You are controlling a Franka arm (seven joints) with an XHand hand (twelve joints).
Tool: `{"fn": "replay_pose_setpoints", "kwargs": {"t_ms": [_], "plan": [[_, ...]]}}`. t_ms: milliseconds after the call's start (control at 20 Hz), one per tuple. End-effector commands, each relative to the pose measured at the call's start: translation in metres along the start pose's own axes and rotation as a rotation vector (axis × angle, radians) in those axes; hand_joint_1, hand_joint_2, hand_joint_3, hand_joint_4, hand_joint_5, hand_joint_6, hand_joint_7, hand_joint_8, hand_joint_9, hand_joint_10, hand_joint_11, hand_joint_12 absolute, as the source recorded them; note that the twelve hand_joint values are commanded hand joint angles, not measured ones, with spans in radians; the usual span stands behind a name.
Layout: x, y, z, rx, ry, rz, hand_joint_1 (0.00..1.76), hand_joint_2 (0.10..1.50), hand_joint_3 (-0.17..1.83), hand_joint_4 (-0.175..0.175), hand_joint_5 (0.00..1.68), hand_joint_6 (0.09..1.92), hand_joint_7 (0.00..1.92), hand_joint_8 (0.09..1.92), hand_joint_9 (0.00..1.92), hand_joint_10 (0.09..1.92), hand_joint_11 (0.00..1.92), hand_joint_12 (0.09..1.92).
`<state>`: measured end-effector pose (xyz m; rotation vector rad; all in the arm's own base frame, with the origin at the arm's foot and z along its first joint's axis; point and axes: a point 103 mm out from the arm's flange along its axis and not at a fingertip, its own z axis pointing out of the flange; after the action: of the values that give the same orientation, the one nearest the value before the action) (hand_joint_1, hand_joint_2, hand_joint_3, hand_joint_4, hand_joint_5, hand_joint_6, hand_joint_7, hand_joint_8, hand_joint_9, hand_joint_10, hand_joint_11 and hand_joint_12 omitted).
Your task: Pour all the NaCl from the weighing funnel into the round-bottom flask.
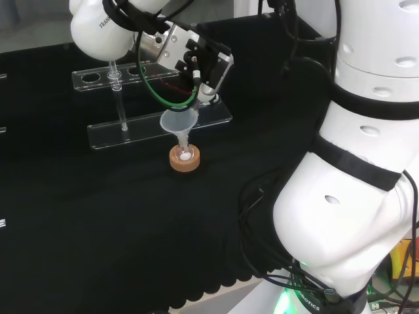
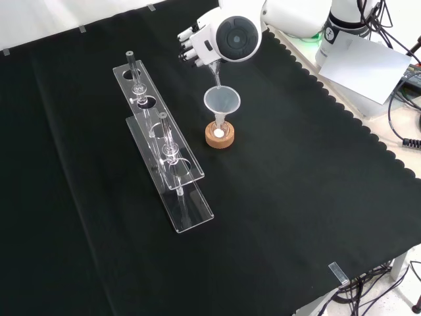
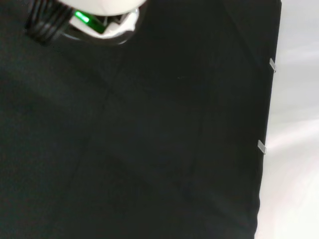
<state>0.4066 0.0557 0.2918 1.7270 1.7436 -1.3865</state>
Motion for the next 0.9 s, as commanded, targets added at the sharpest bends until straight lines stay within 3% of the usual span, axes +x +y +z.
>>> {"fn": "replay_pose_setpoints", "kwargs": {"t_ms": [50, 900], "plan": [[0.0017, -0.0002, -0.001, 0.005, -0.015, 0.002, 1.1, 0.72, 0.6, 0.175, 1.19, 0.8, 0.48, 0.63, 0.74, 0.5, 0.6, 1.24], [0.0028, -0.0021, -0.0049, 0.003, -0.038, 0.007, 1.1, 0.72, 0.6, 0.175, 1.18, 0.8, 0.47, 0.63, 0.73, 0.5, 0.59, 1.24]]}}
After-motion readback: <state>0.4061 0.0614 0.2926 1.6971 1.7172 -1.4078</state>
